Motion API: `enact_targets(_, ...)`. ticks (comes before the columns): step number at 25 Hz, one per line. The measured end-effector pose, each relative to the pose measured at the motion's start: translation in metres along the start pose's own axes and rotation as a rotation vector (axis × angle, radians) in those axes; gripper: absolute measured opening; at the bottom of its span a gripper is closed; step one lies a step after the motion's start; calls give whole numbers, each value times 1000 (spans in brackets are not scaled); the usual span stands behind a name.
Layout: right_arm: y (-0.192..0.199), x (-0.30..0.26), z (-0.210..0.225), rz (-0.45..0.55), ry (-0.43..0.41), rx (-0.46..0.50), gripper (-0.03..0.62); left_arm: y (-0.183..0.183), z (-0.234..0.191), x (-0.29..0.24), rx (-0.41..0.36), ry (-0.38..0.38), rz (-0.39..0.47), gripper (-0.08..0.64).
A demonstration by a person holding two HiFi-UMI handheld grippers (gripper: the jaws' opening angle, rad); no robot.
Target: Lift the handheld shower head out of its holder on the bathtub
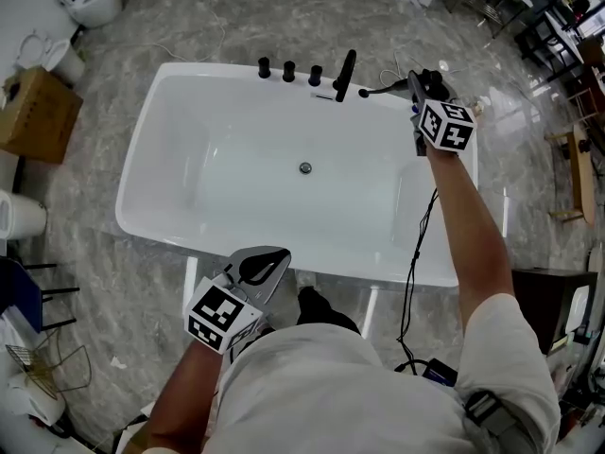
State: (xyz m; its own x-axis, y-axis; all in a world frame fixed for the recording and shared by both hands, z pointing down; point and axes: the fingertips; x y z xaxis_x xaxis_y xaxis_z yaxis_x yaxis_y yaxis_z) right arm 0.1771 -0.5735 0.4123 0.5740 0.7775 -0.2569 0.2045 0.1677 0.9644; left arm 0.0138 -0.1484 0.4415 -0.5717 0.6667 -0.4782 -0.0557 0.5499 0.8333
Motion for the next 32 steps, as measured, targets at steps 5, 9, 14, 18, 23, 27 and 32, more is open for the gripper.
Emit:
enact_targets(5, -14, 24, -8, 21, 3, 10, 143, 5, 7, 12, -7, 4, 7, 6)
enact_targets(9, -27, 44, -12, 40, 7, 25, 143, 6, 15, 19, -17, 18, 14, 6)
enact_targets(14, -37, 66, -21, 60, 10, 31, 143, 12, 22, 28, -27, 27, 18, 6)
enact_targets(18, -46, 81, -31, 77, 9, 29, 144, 16, 26, 38, -29, 32, 22, 6)
enact_targets(23, -57, 105, -43, 105, 12, 24, 144, 20, 34, 52, -15, 48, 38, 6)
enact_targets(27, -66, 125, -51, 123, 15, 26, 144, 25, 41, 61, -17, 54, 44, 6)
enact_targets(32, -77, 150, -60, 140, 27, 34, 143, 30, 48, 76, -18, 66, 53, 6)
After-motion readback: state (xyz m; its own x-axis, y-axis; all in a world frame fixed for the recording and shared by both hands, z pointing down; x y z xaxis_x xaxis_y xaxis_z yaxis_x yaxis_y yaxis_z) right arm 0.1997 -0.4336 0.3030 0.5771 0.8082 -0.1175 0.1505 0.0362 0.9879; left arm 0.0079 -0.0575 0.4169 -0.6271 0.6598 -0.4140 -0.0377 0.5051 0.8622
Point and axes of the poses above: the fingertips, and each gripper's own axes: x backward along the fingers, z to its right, y out of its underside, and after that the axes turned 5 degrees about -y, right-handed
